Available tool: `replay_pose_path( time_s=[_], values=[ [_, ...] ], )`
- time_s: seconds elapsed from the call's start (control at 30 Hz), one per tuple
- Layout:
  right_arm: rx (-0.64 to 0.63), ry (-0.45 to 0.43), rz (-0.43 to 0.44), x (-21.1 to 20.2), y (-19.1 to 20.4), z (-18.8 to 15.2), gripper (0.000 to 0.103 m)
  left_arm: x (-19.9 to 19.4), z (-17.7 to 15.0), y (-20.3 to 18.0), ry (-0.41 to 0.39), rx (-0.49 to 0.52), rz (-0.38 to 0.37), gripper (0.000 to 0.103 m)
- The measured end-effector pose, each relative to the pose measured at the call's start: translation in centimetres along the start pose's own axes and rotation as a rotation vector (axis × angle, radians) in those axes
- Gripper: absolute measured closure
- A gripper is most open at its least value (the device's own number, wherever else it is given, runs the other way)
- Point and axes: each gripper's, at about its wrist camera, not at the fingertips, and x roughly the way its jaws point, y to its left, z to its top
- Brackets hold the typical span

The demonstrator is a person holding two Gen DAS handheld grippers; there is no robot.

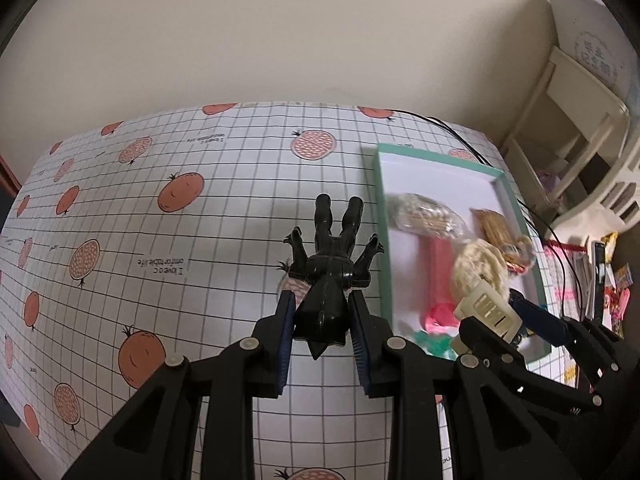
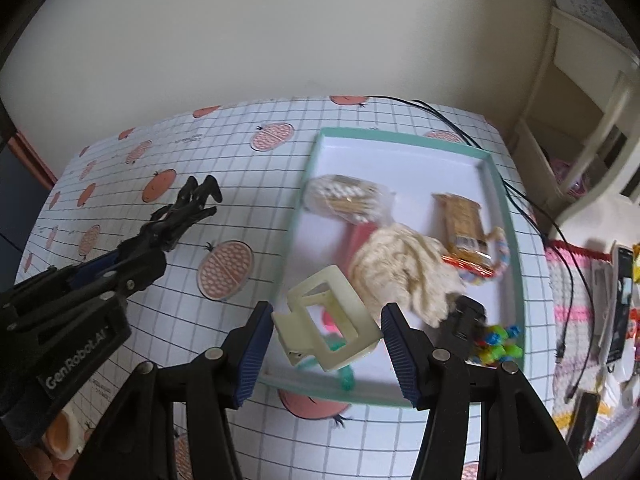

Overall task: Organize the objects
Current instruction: 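Carry the black figure and cream hair clip over the white tray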

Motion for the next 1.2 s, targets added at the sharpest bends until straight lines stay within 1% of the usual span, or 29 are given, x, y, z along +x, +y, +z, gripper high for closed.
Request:
replay_pose_path(
  time_s=[0.17, 0.3, 0.67, 0.9, 1.2],
  values=[
    [0.019, -0.017, -0.016, -0.7, -1.2, -0.2, 0.044, -0.2, -0.2, -1.2, -0.007, 0.023, -0.013, 0.075],
    [0.027, -0.012, -0.031, -0.5, -2.0, -0.4, 0.044, 0.0, -0.3, -2.2, -0.009, 0.041, -0.030, 0.075],
    [0.059, -0.001, -0.073, 0.4, -4.7, -0.4, 0.044, 1.9, -0.8, -4.9, 0.030, 0.088, -0.072, 0.075],
    [0.070, 0.003, -0.094, 0.8, -6.0, -0.5, 0.044, 2.5, -0.9, -6.5, 0.035, 0.133, -0.078, 0.075],
    [0.073, 0.005, -0.106, 1.7, -7.0, -0.3, 0.044, 4.5, -0.8, -8.1, 0.061, 0.174, -0.075, 0.075]
  ],
)
